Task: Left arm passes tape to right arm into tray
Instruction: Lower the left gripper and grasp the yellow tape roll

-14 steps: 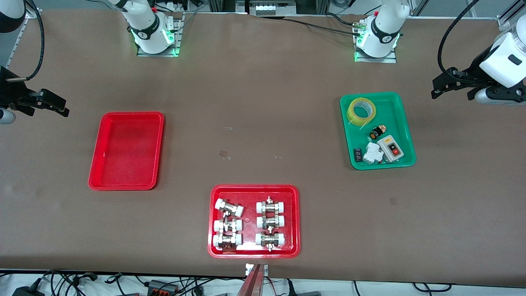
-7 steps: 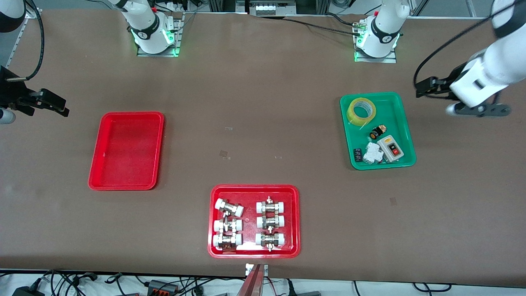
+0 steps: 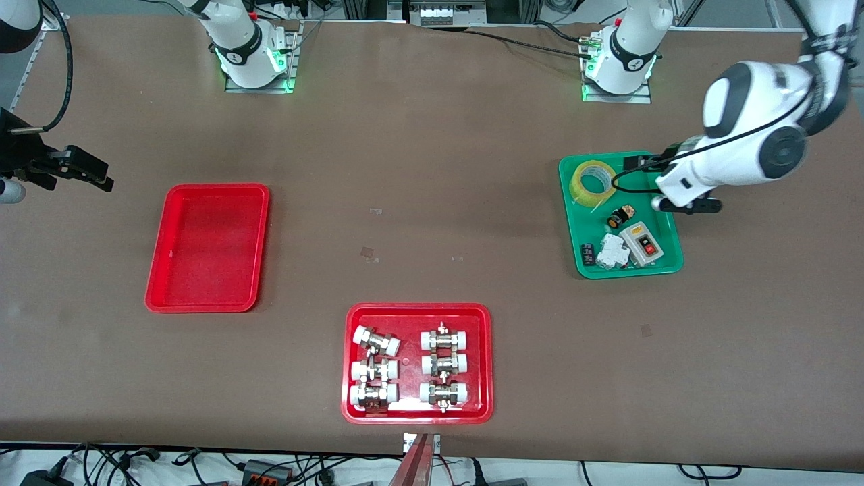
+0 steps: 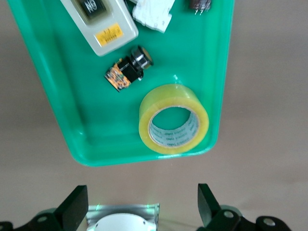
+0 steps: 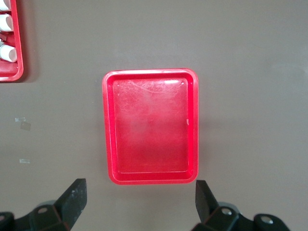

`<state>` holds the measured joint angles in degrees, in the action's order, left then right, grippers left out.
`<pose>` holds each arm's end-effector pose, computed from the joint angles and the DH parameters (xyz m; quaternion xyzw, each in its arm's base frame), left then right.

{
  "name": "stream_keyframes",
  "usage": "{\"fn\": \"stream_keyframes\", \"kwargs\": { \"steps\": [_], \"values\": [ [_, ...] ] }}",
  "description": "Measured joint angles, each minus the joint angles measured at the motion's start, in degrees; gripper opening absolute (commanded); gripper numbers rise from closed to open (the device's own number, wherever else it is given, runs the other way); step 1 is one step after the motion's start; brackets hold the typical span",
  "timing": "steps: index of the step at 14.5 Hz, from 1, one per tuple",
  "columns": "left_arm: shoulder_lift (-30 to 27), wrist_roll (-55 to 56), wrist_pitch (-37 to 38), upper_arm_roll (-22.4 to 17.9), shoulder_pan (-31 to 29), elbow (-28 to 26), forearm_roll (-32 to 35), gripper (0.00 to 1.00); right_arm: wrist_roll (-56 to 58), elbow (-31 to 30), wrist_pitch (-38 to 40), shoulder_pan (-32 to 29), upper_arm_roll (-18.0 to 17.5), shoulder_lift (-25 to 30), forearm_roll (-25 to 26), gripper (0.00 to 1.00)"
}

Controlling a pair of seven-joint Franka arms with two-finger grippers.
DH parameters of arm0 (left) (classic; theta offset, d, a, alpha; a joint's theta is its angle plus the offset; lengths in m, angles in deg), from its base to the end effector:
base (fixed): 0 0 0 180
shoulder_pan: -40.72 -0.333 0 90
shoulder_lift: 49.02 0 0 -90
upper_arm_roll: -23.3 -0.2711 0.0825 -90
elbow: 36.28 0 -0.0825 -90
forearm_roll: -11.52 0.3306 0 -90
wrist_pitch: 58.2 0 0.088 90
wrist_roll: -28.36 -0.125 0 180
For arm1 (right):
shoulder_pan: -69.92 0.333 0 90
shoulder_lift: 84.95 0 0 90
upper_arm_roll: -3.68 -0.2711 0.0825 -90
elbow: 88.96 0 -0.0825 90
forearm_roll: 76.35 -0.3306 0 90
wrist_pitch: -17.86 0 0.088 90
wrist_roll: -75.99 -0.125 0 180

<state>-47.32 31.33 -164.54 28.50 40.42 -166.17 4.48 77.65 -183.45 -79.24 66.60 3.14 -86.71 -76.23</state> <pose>0.4167 -0.0475 0.2938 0.9743 0.0130 -0.2214 0.0399 0.5176 -0.0254 0.5238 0.9999 -0.0097 0.0074 0.0012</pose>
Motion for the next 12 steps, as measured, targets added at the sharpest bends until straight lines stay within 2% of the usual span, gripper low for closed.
{"fn": "stream_keyframes", "kwargs": {
  "steps": [4,9,10,12],
  "values": [
    [2.09,0.13,-9.63,0.39,0.14,-7.99,-0.75,1.0,0.04,0.09,0.0,0.07,-0.16,0.01,0.0,1.0],
    [8.27,0.2,-17.09,0.39,0.15,-10.0,-1.26,1.0,0.07,0.09,0.0,0.04,-0.15,0.01,0.01,1.0],
    [9.15,0.21,-17.81,0.39,0.15,-10.01,-1.7,0.94,0.07,0.09,0.0,0.04,-0.15,0.01,0.01,1.0],
    [10.33,0.22,-18.58,0.4,0.15,-10.02,-2.52,0.68,0.07,0.09,0.03,0.03,-0.15,0.01,0.01,1.0]
  ]
}}
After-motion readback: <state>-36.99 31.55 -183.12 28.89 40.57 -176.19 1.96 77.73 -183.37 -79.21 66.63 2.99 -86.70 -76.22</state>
